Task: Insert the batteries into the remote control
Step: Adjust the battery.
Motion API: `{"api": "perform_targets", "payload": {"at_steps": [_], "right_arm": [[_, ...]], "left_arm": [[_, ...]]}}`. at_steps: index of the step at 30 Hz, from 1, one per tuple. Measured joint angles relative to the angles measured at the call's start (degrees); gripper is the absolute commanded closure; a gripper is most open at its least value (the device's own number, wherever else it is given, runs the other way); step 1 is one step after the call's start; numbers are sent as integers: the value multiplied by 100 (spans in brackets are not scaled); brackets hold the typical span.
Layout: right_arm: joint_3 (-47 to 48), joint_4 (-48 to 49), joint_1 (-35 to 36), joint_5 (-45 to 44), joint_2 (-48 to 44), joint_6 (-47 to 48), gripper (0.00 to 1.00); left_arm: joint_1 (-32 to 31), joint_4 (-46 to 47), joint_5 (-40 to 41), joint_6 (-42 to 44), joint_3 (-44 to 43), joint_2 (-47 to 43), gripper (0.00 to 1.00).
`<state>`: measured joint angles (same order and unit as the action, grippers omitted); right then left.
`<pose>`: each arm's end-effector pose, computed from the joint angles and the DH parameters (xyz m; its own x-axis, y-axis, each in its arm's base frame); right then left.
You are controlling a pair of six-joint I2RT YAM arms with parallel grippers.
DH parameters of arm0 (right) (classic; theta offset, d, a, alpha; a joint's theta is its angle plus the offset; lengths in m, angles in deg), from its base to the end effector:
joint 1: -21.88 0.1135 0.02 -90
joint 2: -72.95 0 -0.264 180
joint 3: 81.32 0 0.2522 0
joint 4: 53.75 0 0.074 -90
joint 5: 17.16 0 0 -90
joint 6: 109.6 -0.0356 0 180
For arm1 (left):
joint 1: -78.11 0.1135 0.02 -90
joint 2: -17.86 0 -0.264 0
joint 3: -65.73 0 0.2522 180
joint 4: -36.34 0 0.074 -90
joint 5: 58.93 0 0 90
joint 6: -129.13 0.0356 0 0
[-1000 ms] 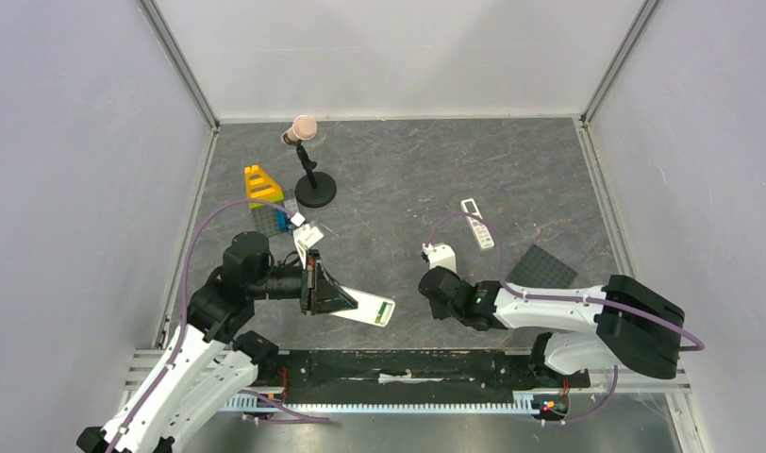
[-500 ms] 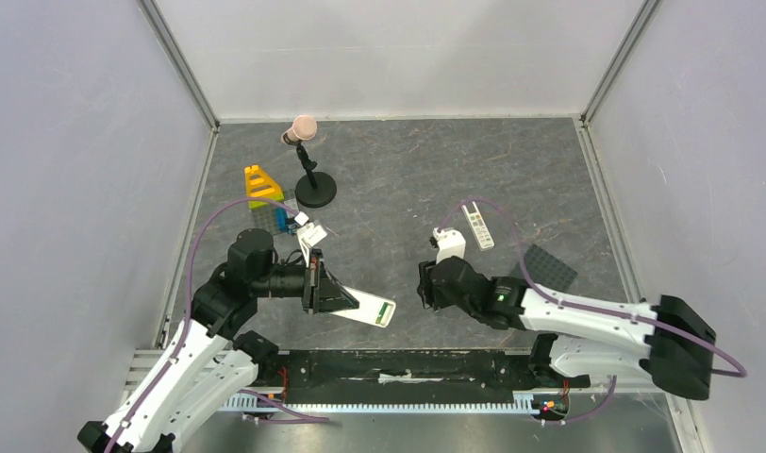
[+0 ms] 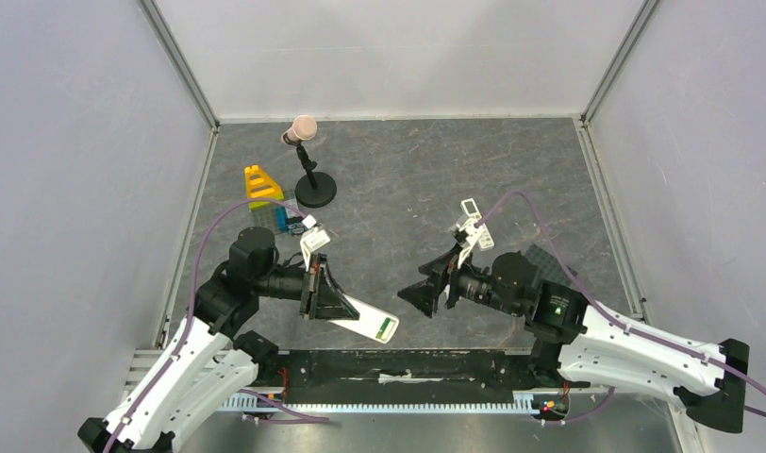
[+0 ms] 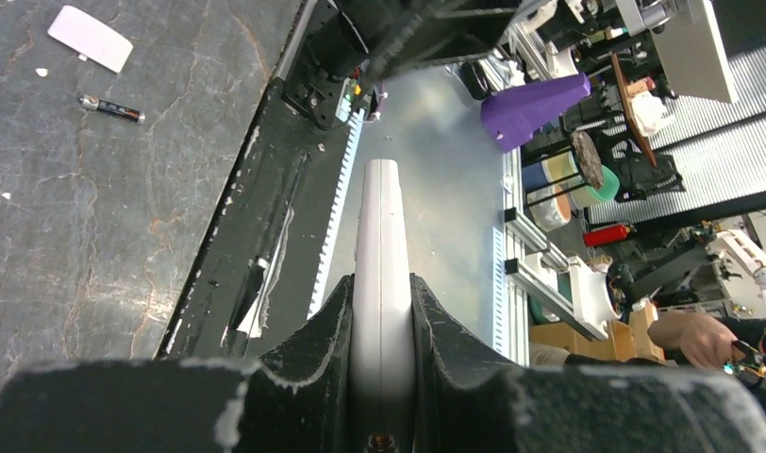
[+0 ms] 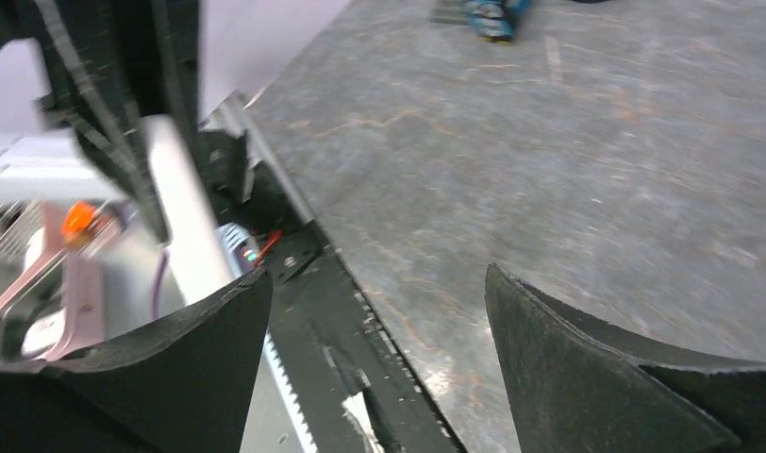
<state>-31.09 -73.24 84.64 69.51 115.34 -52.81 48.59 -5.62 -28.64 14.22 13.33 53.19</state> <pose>0.0852 0.1610 0.3038 -0.5492 0.1278 -0.8259 -0.6702 0.5230 0.5266 0.0972 -0.0904 0.3015 -0.7239 0.1658 -0.6697 0.6893 0.1354 -0.7117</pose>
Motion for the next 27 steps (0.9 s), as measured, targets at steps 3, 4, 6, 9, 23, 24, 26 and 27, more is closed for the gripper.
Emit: {"api": "perform_targets", "payload": {"at_steps": [3,4,6,9,23,24,26,27], "right_arm": [[24,273,0,782,160,186,14],[46,334,0,992,254,234,14],[101,374,0,1423,501,339,14],[186,514,-15,1956,807,415,17],[302,1130,-20,3405,1519,330,47],[302,1200,-20,3499,1567,286,52],[302,1311,-20,3685,1703,177,66],[302,1346,-20,3744,1753,140,71]], "left_arm": [[-24,9,-68,4,-2,31,98],[-24,9,-72,9,-2,42,98],[-24,7,-85,31,-4,52,98],[-37,-52,-122,79,-11,50,98],[-52,9,-240,116,-46,13,98],[-52,9,-240,116,-48,13,98],[-52,13,-240,116,-55,13,98],[-52,20,-238,118,-57,11,98]]}}
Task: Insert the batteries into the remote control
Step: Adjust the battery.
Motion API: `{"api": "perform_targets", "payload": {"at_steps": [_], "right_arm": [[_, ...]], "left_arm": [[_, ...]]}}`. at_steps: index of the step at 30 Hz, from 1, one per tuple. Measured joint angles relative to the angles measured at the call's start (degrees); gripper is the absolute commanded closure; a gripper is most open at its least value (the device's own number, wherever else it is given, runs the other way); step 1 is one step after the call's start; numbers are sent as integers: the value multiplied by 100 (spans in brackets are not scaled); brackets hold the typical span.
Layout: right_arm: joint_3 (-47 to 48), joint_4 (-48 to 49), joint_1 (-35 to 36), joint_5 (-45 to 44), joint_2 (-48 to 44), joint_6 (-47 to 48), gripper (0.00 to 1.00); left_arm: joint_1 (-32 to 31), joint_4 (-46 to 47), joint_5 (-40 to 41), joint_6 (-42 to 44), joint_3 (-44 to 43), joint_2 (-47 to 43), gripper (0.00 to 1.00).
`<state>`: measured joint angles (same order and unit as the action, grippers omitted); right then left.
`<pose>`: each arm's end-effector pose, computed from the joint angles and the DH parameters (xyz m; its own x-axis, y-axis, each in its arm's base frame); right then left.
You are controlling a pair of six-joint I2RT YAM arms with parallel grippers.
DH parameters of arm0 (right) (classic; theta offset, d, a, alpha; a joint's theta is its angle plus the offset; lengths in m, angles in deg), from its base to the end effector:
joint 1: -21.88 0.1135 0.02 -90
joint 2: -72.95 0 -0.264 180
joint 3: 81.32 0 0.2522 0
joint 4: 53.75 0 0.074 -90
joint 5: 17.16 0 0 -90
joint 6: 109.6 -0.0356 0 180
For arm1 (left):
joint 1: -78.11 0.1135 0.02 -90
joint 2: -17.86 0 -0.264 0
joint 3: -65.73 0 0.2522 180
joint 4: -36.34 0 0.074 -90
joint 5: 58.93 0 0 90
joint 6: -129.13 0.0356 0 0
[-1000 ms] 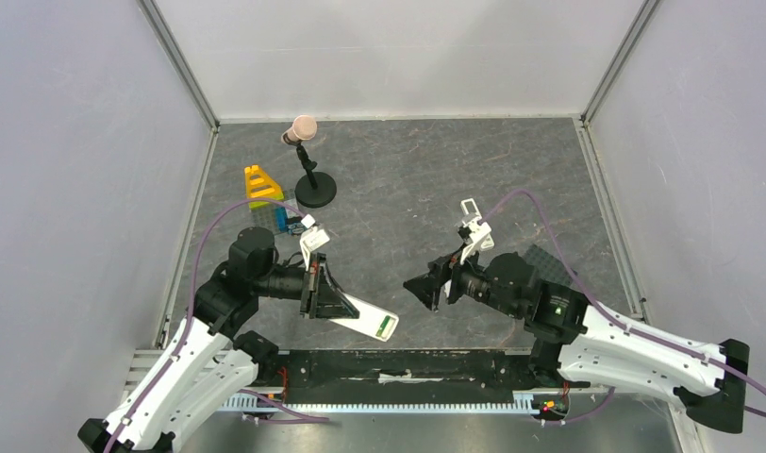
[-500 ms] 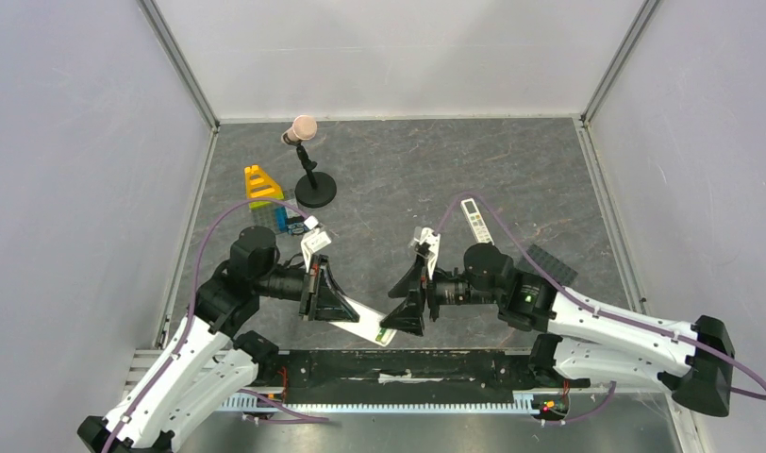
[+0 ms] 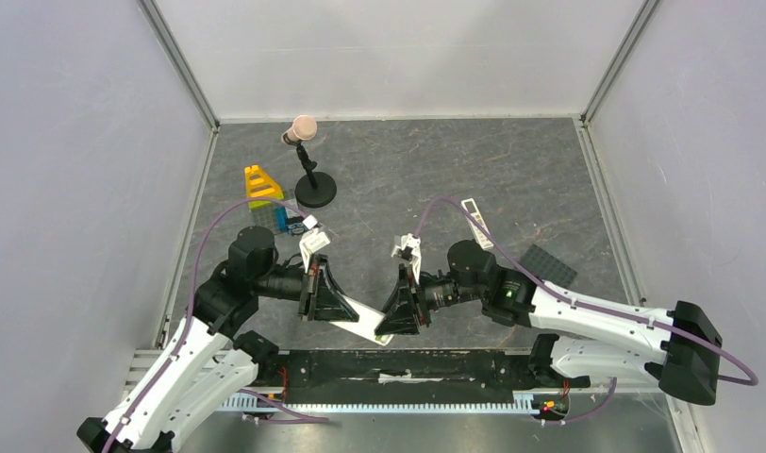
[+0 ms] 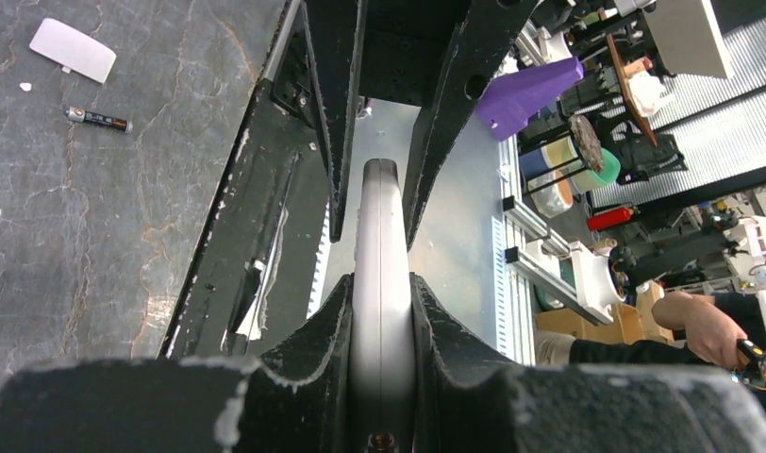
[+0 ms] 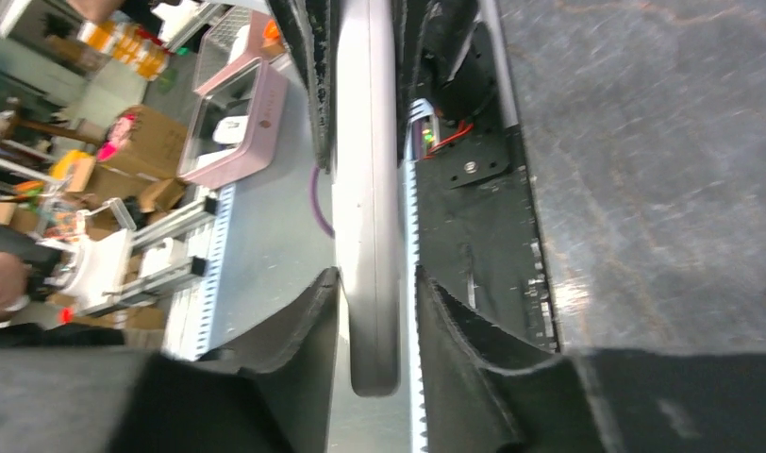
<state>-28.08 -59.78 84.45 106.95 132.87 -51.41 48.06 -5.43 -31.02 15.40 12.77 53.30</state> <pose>0.0924 0.2214 0.2898 -0.6063 -0.2208 -0.7639 -0.7852 0.0144 0.6190 0.0951 -0.0914 0.3053 -0.7004 0.1876 -0.6886 0.7100 0.0843 -0.6992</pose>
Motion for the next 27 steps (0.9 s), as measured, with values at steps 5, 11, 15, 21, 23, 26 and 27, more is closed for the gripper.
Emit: {"api": "perform_targets", "payload": {"at_steps": [5,11,15,21,23,26,27], "right_arm": [[-15,247,13,275,118,-358,89],[-164,804,20,177,118,-737,94],[-299,1451,20,-133,142,-1130,94],[-761,2632,20,-852,142,-1788,94],[-868,3008,20,-1106,168,-2048,95],[-946,3558,28,-1493,280,-2402,95],[-975,3731,31,-1626,315,-2518,95]], "left_arm": [[-9,85,-24,66,-7,-26,78],[-9,407,-22,-79,-28,-111,43],[-9,841,348,-535,-31,-297,36],[-9,1878,1427,-1722,131,-573,35],[-9,2295,1781,-2144,341,-592,36],[-9,2966,2258,-2769,815,-623,37],[-9,3064,2369,-2894,920,-638,39]]}}
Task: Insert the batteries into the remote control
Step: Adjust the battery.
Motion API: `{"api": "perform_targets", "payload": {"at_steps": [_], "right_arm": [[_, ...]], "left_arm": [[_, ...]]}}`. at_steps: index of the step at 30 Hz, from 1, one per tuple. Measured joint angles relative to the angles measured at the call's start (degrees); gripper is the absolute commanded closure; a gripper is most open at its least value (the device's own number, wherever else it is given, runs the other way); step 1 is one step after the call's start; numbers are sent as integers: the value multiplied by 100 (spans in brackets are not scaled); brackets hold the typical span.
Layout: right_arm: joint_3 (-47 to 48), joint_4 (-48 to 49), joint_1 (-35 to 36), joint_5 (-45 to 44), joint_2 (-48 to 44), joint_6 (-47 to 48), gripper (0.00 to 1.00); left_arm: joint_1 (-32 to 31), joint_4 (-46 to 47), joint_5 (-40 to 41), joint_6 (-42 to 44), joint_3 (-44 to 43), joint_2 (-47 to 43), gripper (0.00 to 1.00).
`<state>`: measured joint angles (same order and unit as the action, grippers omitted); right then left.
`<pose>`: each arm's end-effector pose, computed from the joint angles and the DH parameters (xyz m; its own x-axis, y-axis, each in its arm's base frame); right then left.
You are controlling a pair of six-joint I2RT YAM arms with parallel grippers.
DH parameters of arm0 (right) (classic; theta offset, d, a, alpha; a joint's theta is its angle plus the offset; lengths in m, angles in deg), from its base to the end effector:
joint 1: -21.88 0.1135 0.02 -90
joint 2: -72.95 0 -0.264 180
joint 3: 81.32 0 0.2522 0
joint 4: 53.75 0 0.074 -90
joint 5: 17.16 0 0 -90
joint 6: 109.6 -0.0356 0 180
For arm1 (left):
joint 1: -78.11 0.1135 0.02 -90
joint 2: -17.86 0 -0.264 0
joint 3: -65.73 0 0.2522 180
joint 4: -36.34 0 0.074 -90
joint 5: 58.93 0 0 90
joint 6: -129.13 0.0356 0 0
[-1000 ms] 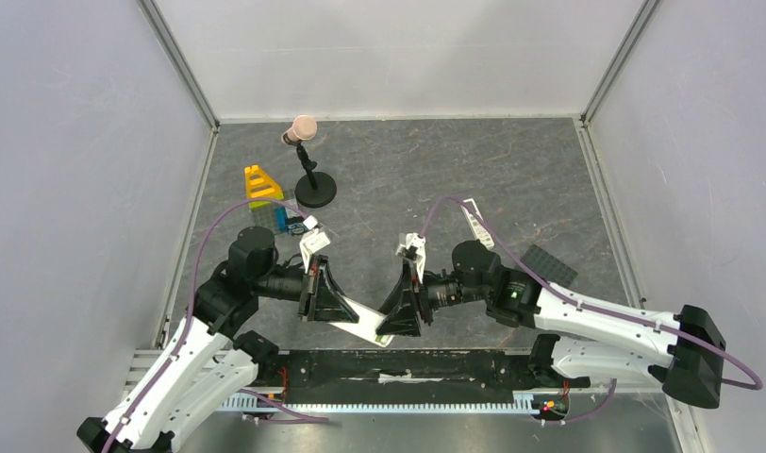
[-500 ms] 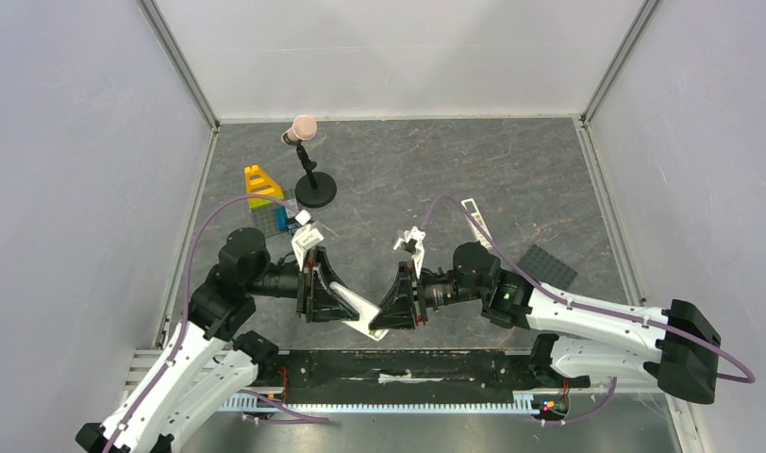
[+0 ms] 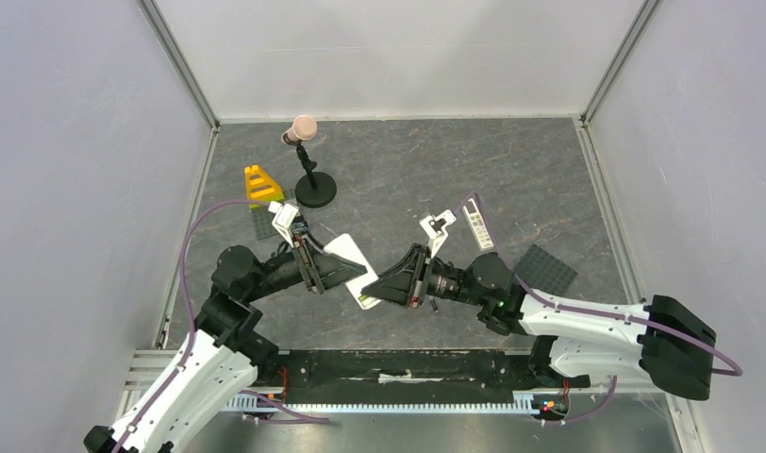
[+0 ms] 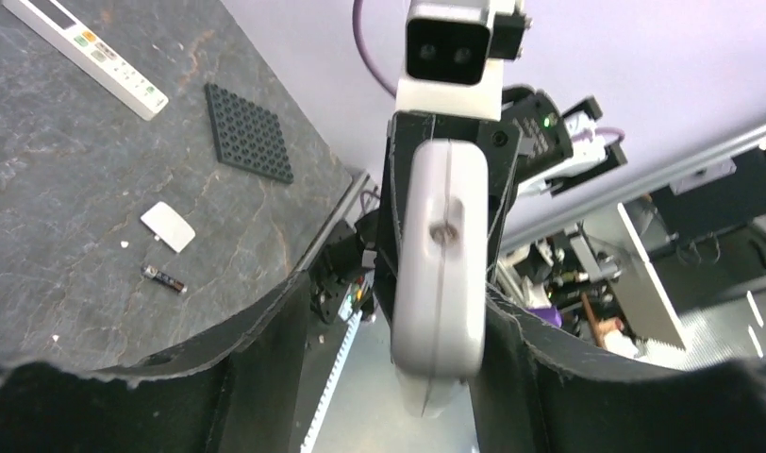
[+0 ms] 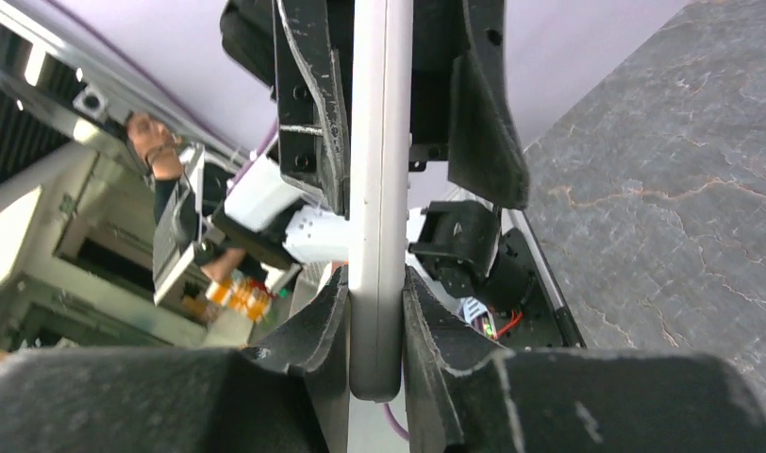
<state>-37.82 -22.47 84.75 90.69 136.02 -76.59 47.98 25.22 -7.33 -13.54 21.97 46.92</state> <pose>0.1014 0.2219 0.2863 -0.7747 0.2384 -0.5856 -0.6137 -0.0605 0.7872 0.1056 -0.0868 0.3121 -0.7064 -0.3105 -0.6361 0.6066 0.1974 -0.7701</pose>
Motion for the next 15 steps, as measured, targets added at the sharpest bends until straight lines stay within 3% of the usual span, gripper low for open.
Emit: {"api": "perform_targets", "payload": {"at_steps": [12,13,15], "right_arm": [[-186,1132,22,-879,638,-1058,93],[-186,1213,31,-890,704,-1123,93],[-186,1368,42,-901,844,-1274,93]], "left_arm": [[0,1040,850,-909,573,-269,53],[0,1080,850,-927,599,-254,57],[0,1126,848,-962,645,-214,75]]}}
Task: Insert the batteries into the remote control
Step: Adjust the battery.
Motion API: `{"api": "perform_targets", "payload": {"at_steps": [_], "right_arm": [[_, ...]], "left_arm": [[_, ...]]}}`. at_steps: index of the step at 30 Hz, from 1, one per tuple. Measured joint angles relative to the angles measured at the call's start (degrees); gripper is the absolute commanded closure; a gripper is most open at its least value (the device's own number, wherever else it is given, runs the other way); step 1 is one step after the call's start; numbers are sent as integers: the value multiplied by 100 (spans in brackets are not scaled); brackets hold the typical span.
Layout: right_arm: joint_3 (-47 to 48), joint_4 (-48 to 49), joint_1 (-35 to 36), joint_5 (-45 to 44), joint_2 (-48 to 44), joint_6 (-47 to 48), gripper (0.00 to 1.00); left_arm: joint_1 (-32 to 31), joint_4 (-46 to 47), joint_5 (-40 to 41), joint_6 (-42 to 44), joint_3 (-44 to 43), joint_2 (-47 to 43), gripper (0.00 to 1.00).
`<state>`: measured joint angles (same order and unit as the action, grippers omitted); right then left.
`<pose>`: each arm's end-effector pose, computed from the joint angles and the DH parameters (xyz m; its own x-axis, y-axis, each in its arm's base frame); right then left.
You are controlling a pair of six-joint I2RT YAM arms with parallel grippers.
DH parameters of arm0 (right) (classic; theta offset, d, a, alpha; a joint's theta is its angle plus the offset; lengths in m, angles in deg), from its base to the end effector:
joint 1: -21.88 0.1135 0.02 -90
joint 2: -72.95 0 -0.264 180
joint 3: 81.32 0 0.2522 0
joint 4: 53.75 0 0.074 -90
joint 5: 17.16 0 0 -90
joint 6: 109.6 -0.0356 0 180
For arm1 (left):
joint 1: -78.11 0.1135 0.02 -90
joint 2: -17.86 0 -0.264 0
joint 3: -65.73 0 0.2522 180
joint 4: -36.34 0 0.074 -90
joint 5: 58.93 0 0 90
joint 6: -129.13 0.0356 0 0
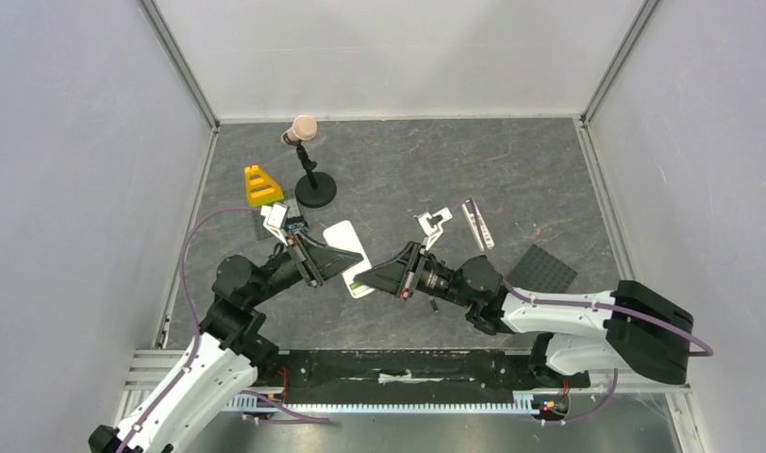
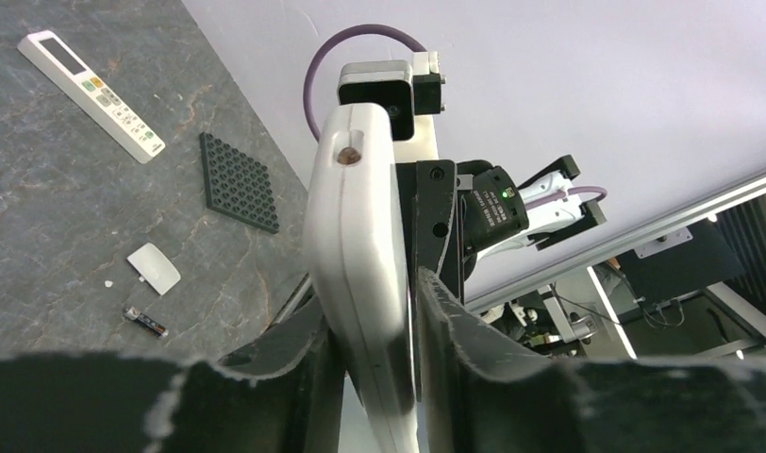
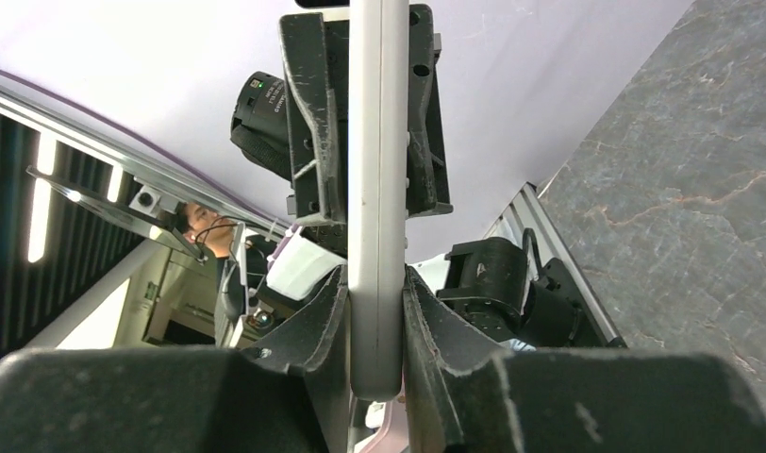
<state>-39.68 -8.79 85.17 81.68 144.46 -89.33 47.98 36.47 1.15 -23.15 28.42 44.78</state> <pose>0.1121 0.2351 0.2667 -0.8500 0.3729 -0.3720 -0.4387 -0.1102 0.8919 0.1085 -0.0835 0.2977 -0.6871 -0.4883 -0.5379 0.5394 0.1531 -0.8280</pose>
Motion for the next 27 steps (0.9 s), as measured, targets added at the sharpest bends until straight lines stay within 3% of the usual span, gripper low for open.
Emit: {"api": "perform_targets", "payload": {"at_steps": [1,3,7,10,14,20,24,27], "right_arm": [[0,70,11,-4,57,-63,92],[-4,181,20,-26,157,-116,83],[-11,118,20,-37,142,-179,46],[-26,-450,24,-125,-195,-101,33],[-116,-1788,-11,-444,-1115,247,30],[17,-4347,-142,-1204,-2234,1211,34],[232,-6120,-160,-1958,-1991,1980,38],[315,-7079,-160,-2378,-1399,2487,47]], "left_arm": [[0,4,0,-26,17,15,88],[0,20,9,-116,37,33,98],[-2,-116,94,-94,13,33,98],[-7,-463,203,98,-66,136,98],[-24,-898,254,354,-286,448,98],[-22,-1615,282,831,-693,1176,98],[-22,-2090,282,1099,-839,1716,98],[-22,-2435,293,1241,-866,1978,98]]}}
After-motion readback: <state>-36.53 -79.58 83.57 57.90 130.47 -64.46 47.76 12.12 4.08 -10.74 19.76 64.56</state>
